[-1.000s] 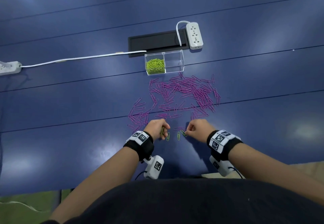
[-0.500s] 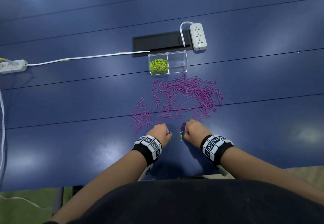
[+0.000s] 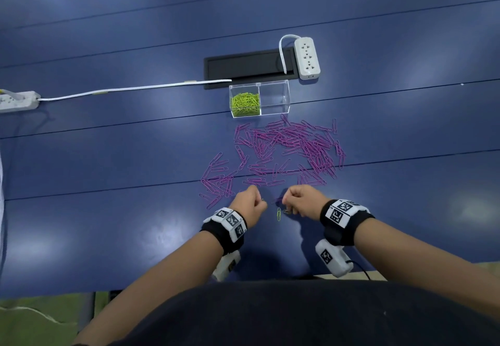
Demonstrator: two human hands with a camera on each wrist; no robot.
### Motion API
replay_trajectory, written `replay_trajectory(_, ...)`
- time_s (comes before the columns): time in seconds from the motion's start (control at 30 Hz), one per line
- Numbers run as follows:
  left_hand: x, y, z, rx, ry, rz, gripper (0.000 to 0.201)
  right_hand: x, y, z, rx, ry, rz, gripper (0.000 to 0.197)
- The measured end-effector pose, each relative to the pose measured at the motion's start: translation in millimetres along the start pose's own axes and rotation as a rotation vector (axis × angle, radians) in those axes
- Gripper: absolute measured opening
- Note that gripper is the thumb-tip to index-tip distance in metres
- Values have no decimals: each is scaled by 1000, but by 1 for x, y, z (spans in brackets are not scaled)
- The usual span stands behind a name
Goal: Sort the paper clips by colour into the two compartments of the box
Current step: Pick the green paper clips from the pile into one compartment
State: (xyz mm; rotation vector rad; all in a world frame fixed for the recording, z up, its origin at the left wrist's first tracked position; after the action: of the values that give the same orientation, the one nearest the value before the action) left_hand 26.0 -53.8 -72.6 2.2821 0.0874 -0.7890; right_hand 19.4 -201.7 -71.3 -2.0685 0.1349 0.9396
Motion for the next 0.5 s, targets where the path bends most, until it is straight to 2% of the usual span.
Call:
replay_trajectory(0.07,6,-2,-16,-137,88,-66,11,2,-6,7,-33,-32,-36,18)
replay_trajectory(0.13,14,2,-34,-240,137,-99,10,3,-13,6,-185,-20,-111,10)
replay_trajectory(0.23,22,13,-48,-322,115,-72,12,1,-16,-2,-343,21,-177,15)
replay_trajectory(0.37,11,28,-26,-232,-43,-12,26,-9,-16,-9,-506,37,-258,11)
replay_trajectory(0.43,6,29,-14,-122,-72,0,27,-15,-20,-1,-582,19,-308,13)
replay_trajectory(0.5,5,29,-2,-16,-90,15,24,-15,-20,8,-605,39,-291,18)
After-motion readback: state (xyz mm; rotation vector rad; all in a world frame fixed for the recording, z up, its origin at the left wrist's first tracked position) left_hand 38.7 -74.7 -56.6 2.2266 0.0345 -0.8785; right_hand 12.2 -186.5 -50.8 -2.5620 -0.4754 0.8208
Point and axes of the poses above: each hand's wrist, its own x-axis towards the middle knuckle, its own z-axis out of the palm, y = z × x, the point moved 10 cm from there along x, towards the middle knuckle, and after that the axes turned 6 degrees about -x, right-handed, at the moved point
